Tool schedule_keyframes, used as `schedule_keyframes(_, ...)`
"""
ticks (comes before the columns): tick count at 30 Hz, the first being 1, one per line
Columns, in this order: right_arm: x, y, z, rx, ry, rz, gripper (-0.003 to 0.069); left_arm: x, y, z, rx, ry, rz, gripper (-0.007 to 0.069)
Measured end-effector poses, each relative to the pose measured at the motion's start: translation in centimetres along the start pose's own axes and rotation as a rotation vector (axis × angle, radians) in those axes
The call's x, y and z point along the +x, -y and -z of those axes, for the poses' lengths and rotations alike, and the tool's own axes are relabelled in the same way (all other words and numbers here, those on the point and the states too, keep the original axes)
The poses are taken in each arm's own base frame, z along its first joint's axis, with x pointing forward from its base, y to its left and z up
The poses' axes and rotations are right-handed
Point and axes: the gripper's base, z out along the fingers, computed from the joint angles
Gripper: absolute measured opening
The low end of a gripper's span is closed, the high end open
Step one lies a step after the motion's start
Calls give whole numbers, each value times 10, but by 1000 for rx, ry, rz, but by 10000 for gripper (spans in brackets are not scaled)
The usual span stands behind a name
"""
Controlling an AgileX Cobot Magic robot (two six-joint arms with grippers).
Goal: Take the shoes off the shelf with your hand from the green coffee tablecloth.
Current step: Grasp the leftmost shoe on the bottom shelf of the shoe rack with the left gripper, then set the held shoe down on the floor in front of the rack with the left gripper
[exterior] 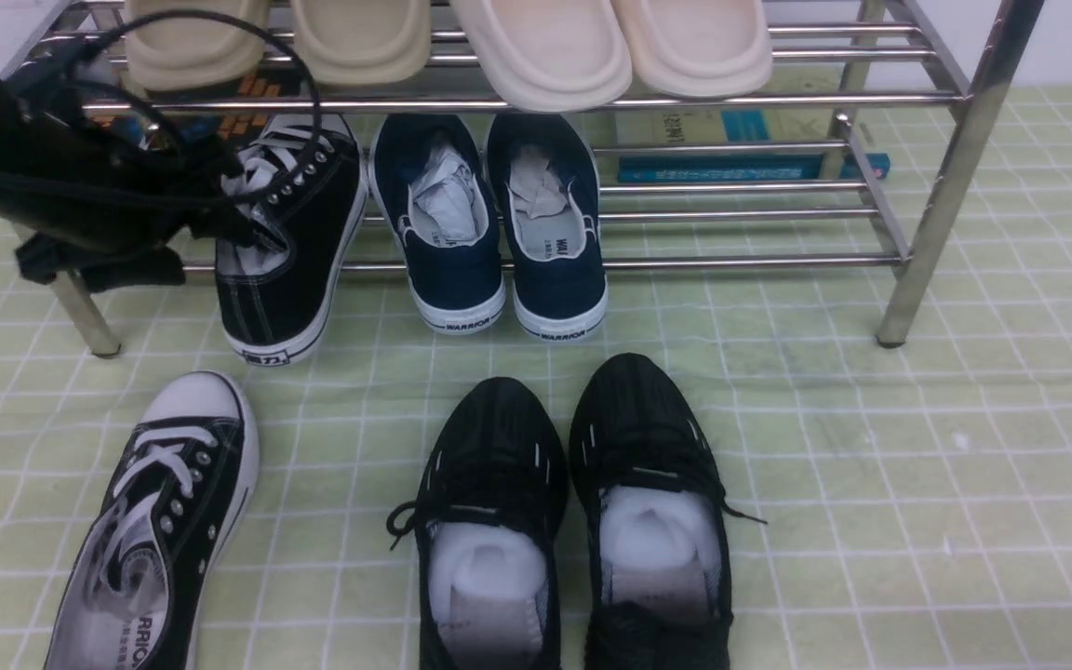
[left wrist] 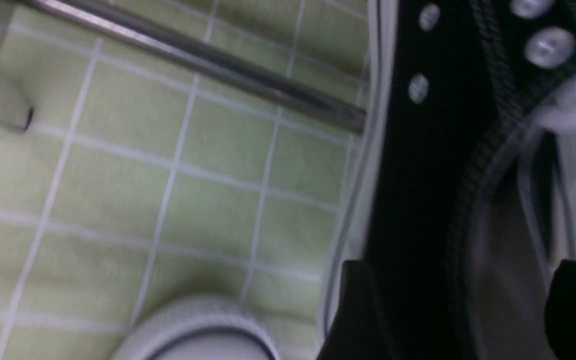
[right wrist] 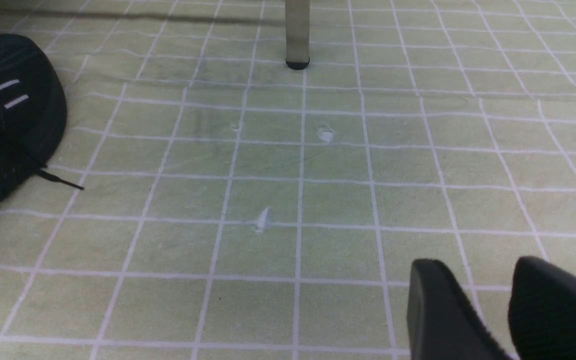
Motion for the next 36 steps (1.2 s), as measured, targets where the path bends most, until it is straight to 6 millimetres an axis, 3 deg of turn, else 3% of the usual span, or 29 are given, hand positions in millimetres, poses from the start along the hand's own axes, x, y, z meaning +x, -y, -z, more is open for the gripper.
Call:
schedule_keyframes(3, 0, 0, 0, 0, 0, 0, 237, 1, -4, -14, 2, -5, 11, 493)
schedule_keyframes(4, 0, 0, 0, 0, 0, 0, 237, 2, -7, -24, 4, -8, 21, 477)
schedule_keyframes(8, 0, 0, 0, 0, 0, 0, 237, 3, -9, -33, 6, -11, 40, 393)
schedule_keyframes(9, 0, 0, 0, 0, 0, 0, 237, 3, -10, -36, 8, -14, 45, 298)
schedule_keyframes(12, 0, 0, 0, 0, 0, 0, 237, 3, -11, -36, 2, -14, 34, 133)
schedule_keyframes(15, 0, 0, 0, 0, 0, 0, 237, 3, -10, -30, 4, -23, 23, 37)
schedule_keyframes(18, 0, 0, 0, 0, 0, 0, 237, 5, -4, -17, 15, -55, 7, 28)
schedule_keyframes(21, 0, 0, 0, 0, 0, 0, 237, 11, 7, 18, 25, -121, -27, 26)
schedule_keyframes(22, 0, 0, 0, 0, 0, 0, 237, 11, 8, 20, 27, -125, -27, 26)
schedule_keyframes(24, 0, 0, 0, 0, 0, 0, 237, 19, 15, 51, 29, -182, -56, 25)
schedule_keyframes(29, 0, 0, 0, 0, 0, 0, 237, 35, 23, 88, -18, -252, -95, 25)
schedule_keyframes(34, 0, 0, 0, 0, 0, 1, 237, 65, 41, 93, -52, -303, -171, 25)
schedule_keyframes(36, 0, 0, 0, 0, 0, 1, 237, 93, 53, 84, -79, -350, -204, 25)
